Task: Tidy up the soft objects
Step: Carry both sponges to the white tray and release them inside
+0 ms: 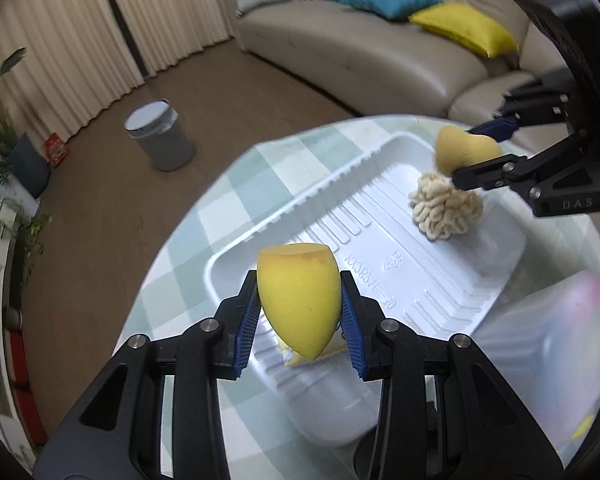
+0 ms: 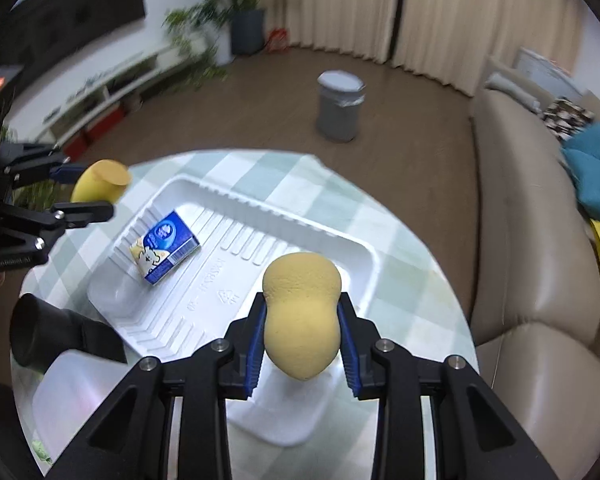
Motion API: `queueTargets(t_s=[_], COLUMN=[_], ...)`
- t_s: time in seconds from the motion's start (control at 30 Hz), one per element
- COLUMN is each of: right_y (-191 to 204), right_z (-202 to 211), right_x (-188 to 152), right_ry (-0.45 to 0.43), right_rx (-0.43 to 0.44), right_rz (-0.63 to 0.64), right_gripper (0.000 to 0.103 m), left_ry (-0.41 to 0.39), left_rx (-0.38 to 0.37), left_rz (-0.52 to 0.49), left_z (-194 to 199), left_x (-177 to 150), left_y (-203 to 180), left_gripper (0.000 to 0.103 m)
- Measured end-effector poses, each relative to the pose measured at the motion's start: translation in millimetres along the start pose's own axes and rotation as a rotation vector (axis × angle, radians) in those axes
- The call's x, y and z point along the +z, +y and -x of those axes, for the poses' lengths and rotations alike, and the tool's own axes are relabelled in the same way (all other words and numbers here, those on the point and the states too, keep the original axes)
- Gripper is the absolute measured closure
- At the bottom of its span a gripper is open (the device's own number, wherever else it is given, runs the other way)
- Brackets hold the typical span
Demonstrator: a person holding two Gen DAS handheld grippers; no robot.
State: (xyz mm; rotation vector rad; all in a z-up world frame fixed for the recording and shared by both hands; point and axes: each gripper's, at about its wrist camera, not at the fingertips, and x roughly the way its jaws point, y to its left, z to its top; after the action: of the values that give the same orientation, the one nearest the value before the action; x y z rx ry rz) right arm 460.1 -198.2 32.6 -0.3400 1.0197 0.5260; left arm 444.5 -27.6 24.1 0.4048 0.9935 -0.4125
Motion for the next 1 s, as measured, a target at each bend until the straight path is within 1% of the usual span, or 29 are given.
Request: queueTargets(t_s=[0.17,0.23,0.43,0.47,0.57,0.63,0.67,0.7,0.73,0.77,0.83,0.93,1.0], right_y=[19,24,31,31,32,31,31,31,32,32,31,26,24], right_z=[-37,-52,-80,-82,-91,-92,-92,-90,-88,-86,-81,-71,-63], right_x=[15,17,16,15,13,12,12,11,11,12,12,12,12], right_ry=[0.108,0.152,0.201,0.204,0.211,0.210,0.208,0.202,0.195,0.188,0.173,0.138,0.116], right_rx=[0.034,0.025,0.003,0.000,0.002,-0.003,-0.001,-0.006,-0.014,-0.017,-0.013,-0.019,-0.014], right_rz=[0.097,0.128,0.170,0.173,0.165,0.157,0.153,0.154,0.157,0.157,0.148,0.128,0.114], right_gripper=[0.068,0.068,0.067,0.067,0.067,0.066,0.062,0.059,0.052,0.050,0.049,0.042,0.041], left_ry=[0.099,0.115,0.152,0.157,0.162,0.153,0.149,0.148,0.144,0.138,0.122,0.087,0.056], left_rx=[0.002,0.011,0.015,0.017,0.019,0.018,0.013,0.011,0.013,0.012,0.008,-0.007,-0.004], left_rz=[-0.051,-0.061,-0.059,-0.062,-0.061,-0.056,-0.051,-0.047,-0.043,-0.036,-0.022,0.015,0.036], left_z=[-32,-40,-55,-56,-59,-59,-58,-58,-57,-55,-51,-39,-27], left_x=[4,4,2,1,2,3,3,3,3,3,4,6,5], left_y=[-4,-5,-8,-10,-12,-13,-14,-14,-14,-13,-10,-4,1], left_gripper=[0.066,0.066,0.065,0.065,0.059,0.047,0.045,0.044,0.044,0.043,0.039,0.038,0.038])
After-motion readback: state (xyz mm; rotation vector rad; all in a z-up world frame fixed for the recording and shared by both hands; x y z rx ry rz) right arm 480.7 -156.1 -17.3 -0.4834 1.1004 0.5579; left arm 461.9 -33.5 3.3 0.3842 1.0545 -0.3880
